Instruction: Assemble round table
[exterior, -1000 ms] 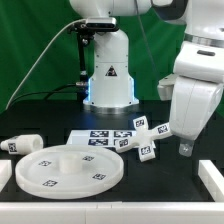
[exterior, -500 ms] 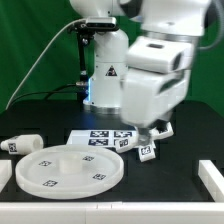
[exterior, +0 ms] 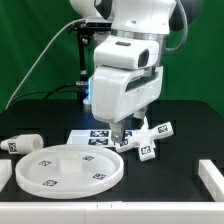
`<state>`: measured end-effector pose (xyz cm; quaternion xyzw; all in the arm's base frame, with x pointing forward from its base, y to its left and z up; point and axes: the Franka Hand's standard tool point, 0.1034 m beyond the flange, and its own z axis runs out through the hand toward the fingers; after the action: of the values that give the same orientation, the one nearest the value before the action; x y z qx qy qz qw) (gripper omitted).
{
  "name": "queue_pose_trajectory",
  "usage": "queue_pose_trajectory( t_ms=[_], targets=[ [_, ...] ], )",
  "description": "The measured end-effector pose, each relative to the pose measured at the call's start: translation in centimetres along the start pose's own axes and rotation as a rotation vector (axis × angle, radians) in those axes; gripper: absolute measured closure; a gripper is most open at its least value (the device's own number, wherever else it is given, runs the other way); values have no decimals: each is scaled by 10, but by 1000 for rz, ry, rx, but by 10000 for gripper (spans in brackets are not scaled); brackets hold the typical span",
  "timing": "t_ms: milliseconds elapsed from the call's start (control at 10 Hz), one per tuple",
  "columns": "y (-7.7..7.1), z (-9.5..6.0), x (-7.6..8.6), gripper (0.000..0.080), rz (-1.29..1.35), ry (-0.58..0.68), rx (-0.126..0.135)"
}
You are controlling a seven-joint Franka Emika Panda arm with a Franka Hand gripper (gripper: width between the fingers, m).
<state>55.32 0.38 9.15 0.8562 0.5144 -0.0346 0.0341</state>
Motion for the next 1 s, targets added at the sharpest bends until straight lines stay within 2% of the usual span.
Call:
queue_pose_trajectory(
  t_ms=[100, 200, 300, 400, 500, 600, 700, 800, 1000],
  targets=[
    [0, 2, -2, 150, 20, 16, 2],
    [2, 10, -20, 150, 67, 57, -11],
    [-4, 22, -45, 150, 91, 73, -26],
    [-13, 35, -69, 150, 81, 71, -12],
    [-17, 45, -93, 150, 79, 71, -1],
    [-18, 54, -108, 150, 69, 75, -4],
    [-16, 65, -117, 150, 67, 75, 5],
    [-10, 69, -120, 150, 65, 76, 6],
    [1, 74, -114, 150, 63, 79, 1]
  ],
)
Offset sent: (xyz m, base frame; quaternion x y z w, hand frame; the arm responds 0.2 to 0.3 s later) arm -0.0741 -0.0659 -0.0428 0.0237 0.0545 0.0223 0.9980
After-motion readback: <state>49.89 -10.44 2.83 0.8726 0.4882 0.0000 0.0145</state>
